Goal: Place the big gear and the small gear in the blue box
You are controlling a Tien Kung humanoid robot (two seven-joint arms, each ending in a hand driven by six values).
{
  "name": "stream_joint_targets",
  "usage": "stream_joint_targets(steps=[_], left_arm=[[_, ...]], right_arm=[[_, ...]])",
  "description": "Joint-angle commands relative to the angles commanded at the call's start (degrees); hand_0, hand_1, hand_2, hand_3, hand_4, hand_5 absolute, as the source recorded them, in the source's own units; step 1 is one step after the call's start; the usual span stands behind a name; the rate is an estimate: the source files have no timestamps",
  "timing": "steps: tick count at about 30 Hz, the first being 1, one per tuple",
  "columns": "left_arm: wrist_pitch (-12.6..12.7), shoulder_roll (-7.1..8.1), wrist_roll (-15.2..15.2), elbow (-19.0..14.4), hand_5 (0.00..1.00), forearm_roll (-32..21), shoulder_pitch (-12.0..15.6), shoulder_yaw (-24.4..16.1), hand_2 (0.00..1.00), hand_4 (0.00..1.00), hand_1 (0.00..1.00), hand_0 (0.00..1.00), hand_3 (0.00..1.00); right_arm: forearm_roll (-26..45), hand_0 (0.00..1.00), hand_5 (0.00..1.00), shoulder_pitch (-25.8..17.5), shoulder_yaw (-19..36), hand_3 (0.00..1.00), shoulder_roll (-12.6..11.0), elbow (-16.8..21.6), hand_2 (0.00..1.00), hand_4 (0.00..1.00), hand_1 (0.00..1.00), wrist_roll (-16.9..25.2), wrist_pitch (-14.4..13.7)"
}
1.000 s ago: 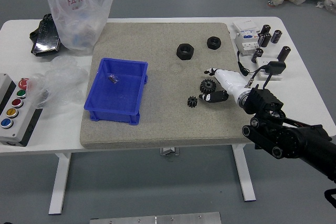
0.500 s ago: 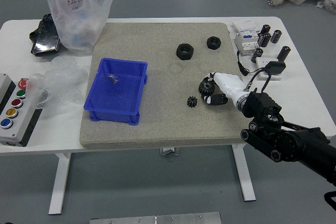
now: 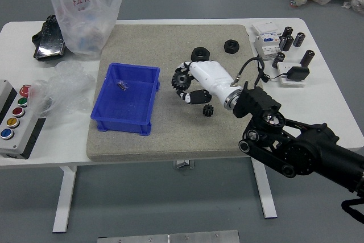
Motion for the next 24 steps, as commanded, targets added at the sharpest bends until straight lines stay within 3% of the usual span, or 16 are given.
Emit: stream_joint_targets(steps=[1,2,7,8,19,20,24], left_arm=[[-0.06,0.0,0.07,-0.03,0.45,0.1,0.0,-0.07,0.563,0.694,0.605,0.722,0.679],[-0.13,-0.01,0.15,-0.06,0.458,0.2,0.0,-0.15,0.564,0.695,0.605,0.722,0.68],[-0.22,0.11,0.4,-0.16,0.458,0.04,0.13,-0.09,0.564,0.695,0.605,0.722,0.68],[-0.22,0.16,0.45,-0.16,0.469,0.11,0.18,-0.16,0.565,0.696,0.604,0.722,0.681],[-0.19,0.29,0.66,-0.18,0.47,0.36,0.46,-0.47,0.565,0.697,0.605,0.722,0.681],[-0.2,0.26,0.66,-0.2,0.47,0.32,0.44,-0.42,0.565,0.697,0.604,0.722,0.682],[-0.32,0.26,0.72,-0.25,0.47,0.3,0.43,-0.32,0.565,0.697,0.604,0.722,0.682]], right_arm=[[-0.19,0.727,0.012,0.39,-0.75,0.55,1.06,0.71,0.4,0.436,0.598,-0.08,0.06],[-0.15,0.743,0.079,0.67,-1.45,0.577,2.02,1.04,0.531,0.328,0.624,-0.21,0.18],[-0.21,0.743,0.079,1.26,-4.49,0.577,5.12,1.91,0.531,0.328,0.624,-2.22,2.54],[-0.28,0.764,0.127,1.27,-4.79,0.609,5.36,2.01,0.598,0.29,0.671,-2.43,2.8],[-0.04,0.77,0.164,1.65,-4.78,0.618,6.45,0.95,0.627,0.292,0.709,-2.24,1.7],[0.12,0.777,0.233,1.63,-4.78,0.642,6.48,0.82,0.661,0.342,0.727,-2.14,1.45],[0.81,0.777,0.233,1.61,-5.14,0.642,6.79,0.35,0.661,0.342,0.727,-1.92,0.57]])
